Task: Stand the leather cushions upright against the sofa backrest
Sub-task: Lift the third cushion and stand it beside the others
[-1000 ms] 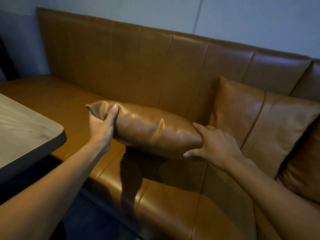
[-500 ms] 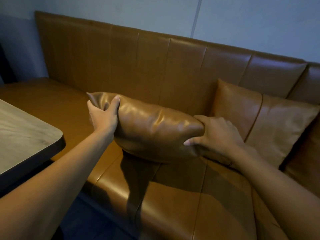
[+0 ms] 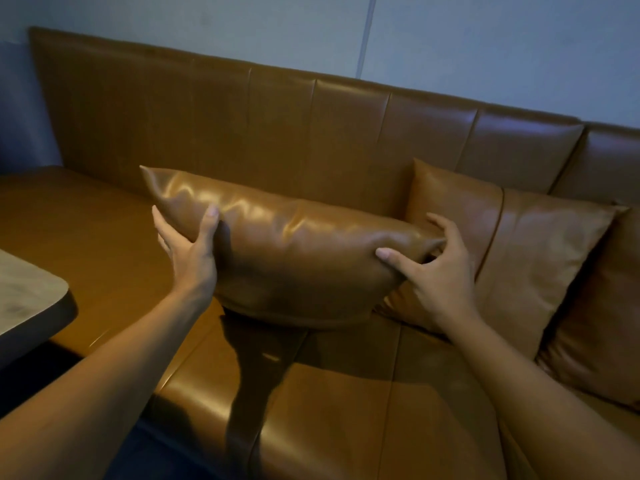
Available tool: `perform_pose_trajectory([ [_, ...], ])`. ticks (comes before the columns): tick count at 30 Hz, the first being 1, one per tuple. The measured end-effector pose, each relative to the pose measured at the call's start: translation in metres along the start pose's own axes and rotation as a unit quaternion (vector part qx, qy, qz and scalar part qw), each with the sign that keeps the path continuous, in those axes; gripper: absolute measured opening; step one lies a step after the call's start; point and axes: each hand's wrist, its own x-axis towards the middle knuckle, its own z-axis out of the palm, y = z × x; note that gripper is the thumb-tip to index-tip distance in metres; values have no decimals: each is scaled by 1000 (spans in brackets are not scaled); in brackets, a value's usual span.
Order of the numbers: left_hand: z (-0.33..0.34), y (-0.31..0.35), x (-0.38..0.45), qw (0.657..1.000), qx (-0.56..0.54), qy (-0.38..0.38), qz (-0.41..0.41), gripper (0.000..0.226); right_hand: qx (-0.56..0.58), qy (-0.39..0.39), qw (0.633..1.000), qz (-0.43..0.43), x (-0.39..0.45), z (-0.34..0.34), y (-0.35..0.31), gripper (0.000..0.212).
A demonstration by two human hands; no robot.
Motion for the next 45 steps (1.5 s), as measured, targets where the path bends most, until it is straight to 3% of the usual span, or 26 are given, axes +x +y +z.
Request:
perform_pose_trajectory([
  [2,2,-11,6,999,-1,-44,-2,126,94,0,995,45,0,14,6,95],
  [7,8,-35,22,994,-3,-109,-20,134,196,-6,979,53,6,58,15,49],
  [14,18,-72,42,984,62,-166,-17,143,164,-20,985,43,20,101,45,110],
  [20,29,-110,50,977,129,-166,-32,150,107,-88,988,67,5,124,96,134],
  [29,26,-174,56,966,124,-198,-111,153,100,-60,988,99,1,158,139,140],
  [37,29,-164,48,975,50,-185,-114,144,99,-40,988,116,7,156,125,131],
  [41,39,-150,43,977,-19,-166,-135,130,64,-48,995,65,38,135,95,129],
  [45,63,-129,36,959,-120,-158,-205,125,-58,-23,996,-65,96,110,47,122],
])
